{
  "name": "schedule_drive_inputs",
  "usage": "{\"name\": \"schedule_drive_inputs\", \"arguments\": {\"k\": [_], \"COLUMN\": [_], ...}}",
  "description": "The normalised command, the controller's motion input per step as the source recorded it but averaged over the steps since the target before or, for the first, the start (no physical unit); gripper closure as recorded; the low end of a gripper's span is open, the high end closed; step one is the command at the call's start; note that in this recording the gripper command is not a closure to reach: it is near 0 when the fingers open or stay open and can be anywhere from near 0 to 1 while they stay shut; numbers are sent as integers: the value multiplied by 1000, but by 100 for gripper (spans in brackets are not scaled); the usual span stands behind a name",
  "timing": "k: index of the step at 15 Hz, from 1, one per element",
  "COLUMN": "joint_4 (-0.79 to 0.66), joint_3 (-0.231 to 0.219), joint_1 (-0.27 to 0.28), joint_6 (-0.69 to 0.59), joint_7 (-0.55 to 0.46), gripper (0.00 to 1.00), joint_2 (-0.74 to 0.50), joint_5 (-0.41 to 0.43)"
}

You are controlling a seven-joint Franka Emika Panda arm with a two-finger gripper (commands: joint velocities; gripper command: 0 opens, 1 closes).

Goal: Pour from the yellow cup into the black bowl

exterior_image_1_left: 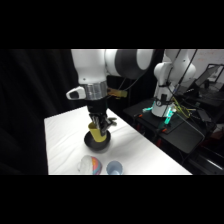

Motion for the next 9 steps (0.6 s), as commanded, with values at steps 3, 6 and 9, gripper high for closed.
{"name": "schedule_drive_inputs", "arguments": {"k": [3, 6, 9], "joint_4": [761, 742, 664], "joint_3": [51, 85, 109], "joint_1": [-282, -238, -235], "joint_6": [-707, -776, -775], "joint_7": [-778, -551, -461], "gripper": [18, 18, 18], "joint_2": [541, 496, 392], "joint_5": [471, 333, 290]}}
